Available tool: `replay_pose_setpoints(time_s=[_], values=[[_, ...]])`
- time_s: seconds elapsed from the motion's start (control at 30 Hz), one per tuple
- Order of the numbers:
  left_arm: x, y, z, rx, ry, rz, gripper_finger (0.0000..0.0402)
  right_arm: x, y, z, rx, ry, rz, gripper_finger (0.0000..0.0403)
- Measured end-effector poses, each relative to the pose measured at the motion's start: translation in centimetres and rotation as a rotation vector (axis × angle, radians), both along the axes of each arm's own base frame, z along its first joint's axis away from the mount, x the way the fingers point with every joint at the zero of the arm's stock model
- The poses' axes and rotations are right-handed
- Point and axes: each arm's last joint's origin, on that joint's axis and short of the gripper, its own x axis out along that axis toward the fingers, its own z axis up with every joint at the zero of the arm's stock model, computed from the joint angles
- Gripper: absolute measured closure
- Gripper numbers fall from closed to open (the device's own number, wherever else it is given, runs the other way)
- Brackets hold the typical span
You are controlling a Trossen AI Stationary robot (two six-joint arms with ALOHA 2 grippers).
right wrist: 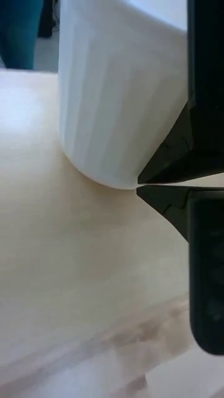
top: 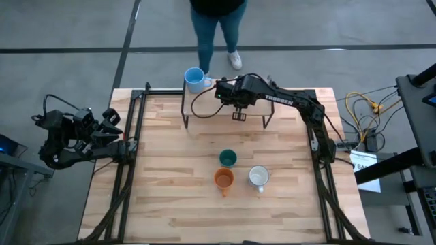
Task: Stack small to large cups/mugs on shelf
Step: Put the white mug on the shelf
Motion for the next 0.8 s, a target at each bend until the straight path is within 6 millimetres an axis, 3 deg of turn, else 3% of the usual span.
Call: replay_pose_setpoints(time_s=[0.8], values=[[0.00,0.02,0.00,-0.001,0.000,0.007,0.0324,0.12,-0.55,0.08,-0.025,-0.013,0.012,0.0395]])
